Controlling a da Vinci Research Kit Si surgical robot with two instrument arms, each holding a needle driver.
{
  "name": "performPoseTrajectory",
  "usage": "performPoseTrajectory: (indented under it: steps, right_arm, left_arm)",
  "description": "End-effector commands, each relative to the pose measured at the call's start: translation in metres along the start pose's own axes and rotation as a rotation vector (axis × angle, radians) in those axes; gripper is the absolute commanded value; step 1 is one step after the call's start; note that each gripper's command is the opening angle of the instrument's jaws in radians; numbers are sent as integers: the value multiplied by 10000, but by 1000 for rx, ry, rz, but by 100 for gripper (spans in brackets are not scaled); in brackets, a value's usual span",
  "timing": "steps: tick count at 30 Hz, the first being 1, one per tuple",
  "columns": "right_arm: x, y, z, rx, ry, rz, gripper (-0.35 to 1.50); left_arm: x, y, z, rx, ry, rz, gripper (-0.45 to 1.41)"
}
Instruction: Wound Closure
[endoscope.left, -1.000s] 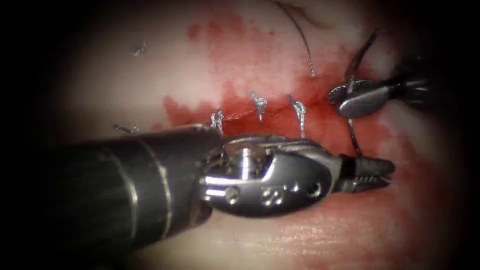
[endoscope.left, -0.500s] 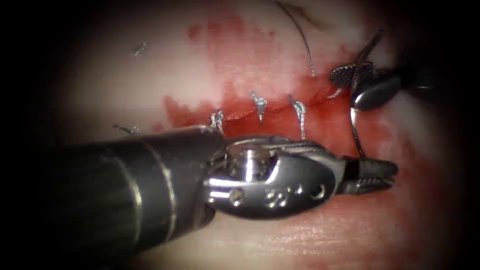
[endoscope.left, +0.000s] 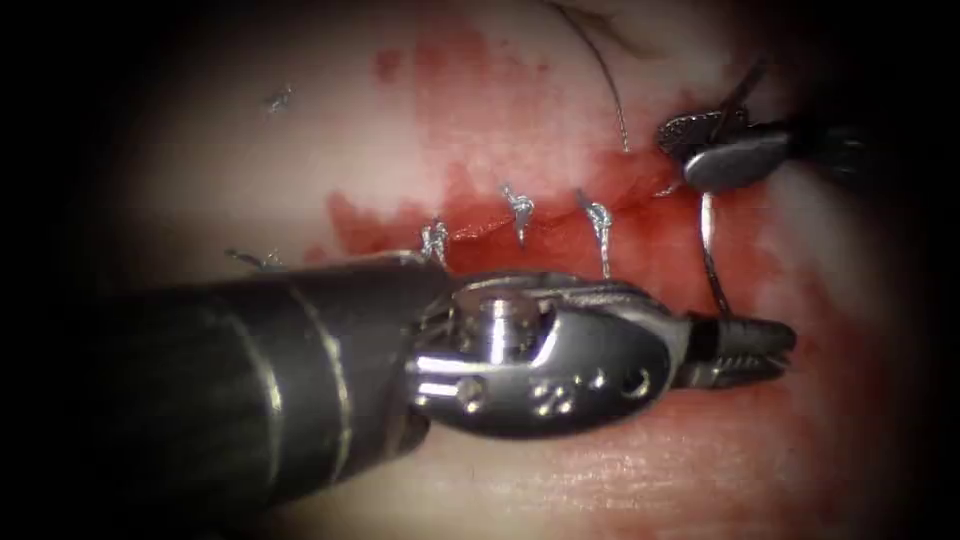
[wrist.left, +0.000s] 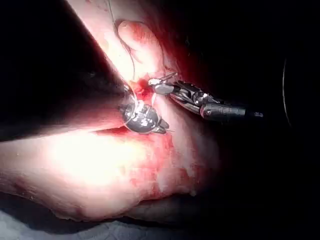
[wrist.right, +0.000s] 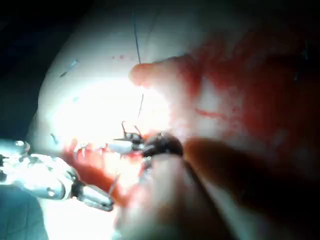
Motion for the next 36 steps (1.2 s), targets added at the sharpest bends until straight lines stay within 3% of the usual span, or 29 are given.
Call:
performPoseTrajectory:
  steps: [1, 10, 11, 12, 17, 23, 26, 28, 36]
  right_arm:
    - [-3, 5, 8, -3, -16, -31, -35]
    - [-5, 9, 3, -12, -37, -119, -35]
    - [-5, 9, 2, -6, -41, -148, -35]
    - [-4, 9, 2, -6, -42, -159, -35]
    - [2, 15, -6, 2, -37, -235, -35]
    - [17, 31, -14, 38, 31, -303, -35]
    - [20, 33, -15, 42, 48, -319, -35]
    - [22, 30, -16, 45, 49, -351, -35]
    - [32, 24, -18, 52, 70, -421, -35]
  left_arm:
    - [-2, -4, 7, 1, 2, 1, -35]
    - [1, -6, 5, -2, 6, 4, -35]
    - [1, -7, 6, 15, -16, -50, 1]
    - [1, -8, 6, 28, -33, -93, 17]
    - [2, -21, 6, 60, -38, -387, 66]
    - [2, -20, -12, -8, 30, -503, 70]
    - [3, -22, -21, -52, 5, -537, 66]
    - [7, -20, -32, -115, -46, -568, 45]
    - [7, -36, -38, -134, -83, -713, 53]
